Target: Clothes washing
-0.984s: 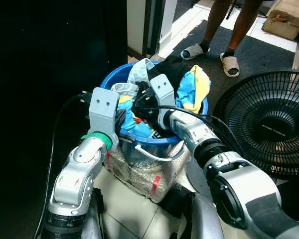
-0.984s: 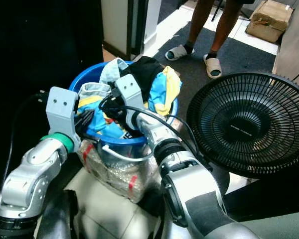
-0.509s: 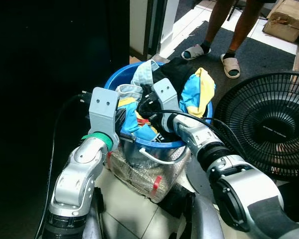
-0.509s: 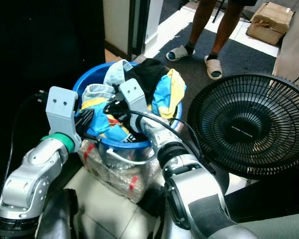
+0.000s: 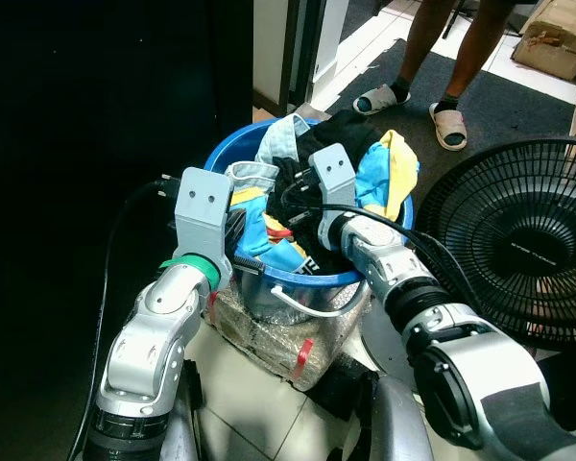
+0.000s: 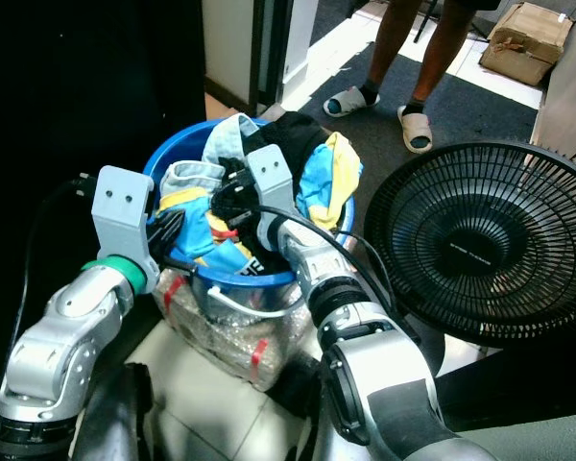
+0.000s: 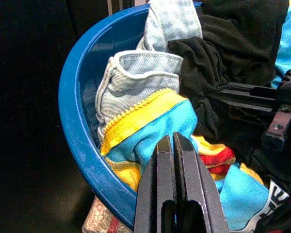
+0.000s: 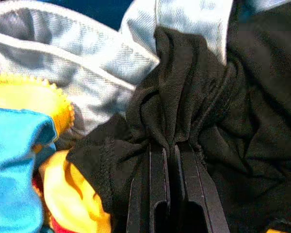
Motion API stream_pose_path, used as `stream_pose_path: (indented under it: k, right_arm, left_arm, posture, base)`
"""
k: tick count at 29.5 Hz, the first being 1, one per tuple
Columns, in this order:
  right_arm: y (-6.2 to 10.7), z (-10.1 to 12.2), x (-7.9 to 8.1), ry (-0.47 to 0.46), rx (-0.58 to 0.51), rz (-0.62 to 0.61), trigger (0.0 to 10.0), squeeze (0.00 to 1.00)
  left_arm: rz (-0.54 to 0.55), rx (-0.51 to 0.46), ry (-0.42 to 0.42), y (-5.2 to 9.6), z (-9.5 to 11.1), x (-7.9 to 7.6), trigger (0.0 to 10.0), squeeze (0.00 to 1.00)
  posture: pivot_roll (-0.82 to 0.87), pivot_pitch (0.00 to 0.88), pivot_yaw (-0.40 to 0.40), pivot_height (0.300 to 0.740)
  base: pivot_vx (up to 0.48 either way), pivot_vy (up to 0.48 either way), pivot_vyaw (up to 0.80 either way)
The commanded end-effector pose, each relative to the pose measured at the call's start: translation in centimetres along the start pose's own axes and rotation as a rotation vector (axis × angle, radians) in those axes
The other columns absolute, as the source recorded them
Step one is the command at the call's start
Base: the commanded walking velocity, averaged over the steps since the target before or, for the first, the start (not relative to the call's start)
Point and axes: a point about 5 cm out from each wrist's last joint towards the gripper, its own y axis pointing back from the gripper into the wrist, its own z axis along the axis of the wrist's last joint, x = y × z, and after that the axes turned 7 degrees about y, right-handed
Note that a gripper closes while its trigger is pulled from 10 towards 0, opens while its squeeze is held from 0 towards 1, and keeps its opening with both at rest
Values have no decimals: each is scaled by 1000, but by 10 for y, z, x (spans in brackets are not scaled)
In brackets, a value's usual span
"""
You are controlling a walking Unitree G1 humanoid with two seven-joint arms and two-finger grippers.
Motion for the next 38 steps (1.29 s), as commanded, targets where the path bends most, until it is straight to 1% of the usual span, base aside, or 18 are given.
stream_pose_path:
  k: [1, 4, 5, 6, 7, 8, 10, 11, 12, 14, 16, 19, 24, 29, 32, 34, 35, 38]
  right_arm:
    - [7, -17, -3, -43, 11, -36, 0, 0]
    - [10, 6, -14, -12, -152, -116, 0, 0]
    - [10, 6, -14, -12, -152, -116, 0, 0]
    - [13, 15, -18, 7, -219, -151, 4078, 0]
    - [19, 25, -23, 31, -298, -197, 10000, 0]
    - [19, 25, -23, 31, -298, -197, 10000, 0]
    - [39, 42, -32, 66, -444, -303, 10000, 0]
    - [39, 42, -32, 66, -444, -303, 10000, 0]
    - [51, 47, -34, 73, -499, -343, 10000, 0]
    - [51, 47, -34, 73, -499, -343, 10000, 0]
    - [81, 54, -36, 83, -571, -411, 10000, 0]
    - [110, 61, -40, 100, -626, -497, 10000, 0]
    - [129, 63, -47, 101, -644, -566, 10000, 0]
    - [130, 51, -44, 56, -611, -582, 10000, 0]
    - [120, 10, -22, -6, -489, -575, 10000, 0]
    - [120, 10, -22, -6, -489, -575, 10000, 0]
    - [116, -1, -17, -13, -448, -577, 10000, 0]
    - [112, -9, -15, -12, -393, -575, 10000, 0]
  left_arm:
    - [-7, 42, 0, 1, -8, -2, 10000, 0]
    - [-5, 39, -2, 1, -8, -1, 10000, 0]
    - [-5, 39, -2, 1, -8, -1, 10000, 0]
    - [-3, 36, -3, 1, -8, -1, 10000, 0]
    - [0, 31, -4, 1, -7, 1, 10000, 0]
    - [0, 31, -4, 1, -7, 1, 10000, 0]
    - [3, 18, -3, 2, -4, 3, 10000, 0]
    - [3, 18, -3, 2, -4, 3, 10000, 0]
    - [2, 13, -2, 4, -2, 4, 10000, 0]
    - [2, 13, -2, 4, -2, 4, 10000, 0]
    - [-3, -4, 1, 10, 5, 7, 10000, 0]
    - [-3, -25, 4, 14, 12, 11, 10000, 0]
    - [-13, -66, 14, 16, 19, 14, 10000, 0]
    - [-18, -86, 32, 15, 20, 14, 10000, 0]
    - [-19, -144, 58, 5, 29, 17, 10000, 0]
    - [-19, -144, 58, 5, 29, 17, 10000, 0]
    - [-15, -159, 56, 2, 32, 18, 10000, 0]
    - [-8, -178, 51, -2, 37, 20, 10000, 0]
  posture:
    - [254, 281, -9, 480]
    - [257, 270, -9, 480]
    - [257, 270, -9, 480]
    - [257, 247, -9, 480]
    - [256, 230, -7, 480]
    - [256, 230, -7, 480]
    - [248, 210, -3, 480]
    - [248, 210, -3, 480]
    - [233, 184, 3, 480]
    - [233, 184, 3, 480]
    - [207, 143, 10, 480]
    - [196, 120, 15, 480]
    - [155, 63, 30, 480]
    - [147, 39, 33, 480]
    - [134, 0, 29, 480]
    - [134, 0, 29, 480]
    - [134, 0, 27, 485]
    - [136, 0, 24, 495]
  base:
    - [0, 0, 0]
    - [0, 0, 0]
    - [0, 0, 0]
    - [0, 0, 0]
    - [0, 0, 0]
    - [0, 0, 0]
    - [0, 0, 0]
    - [0, 0, 0]
    - [0, 0, 0]
    - [0, 0, 0]
    - [0, 0, 0]
    - [0, 0, 0]
    - [0, 0, 0]
    - [0, 0, 0]
    - [0, 0, 0]
    - [0, 0, 0]
    - [0, 0, 0]
    - [0, 0, 0]
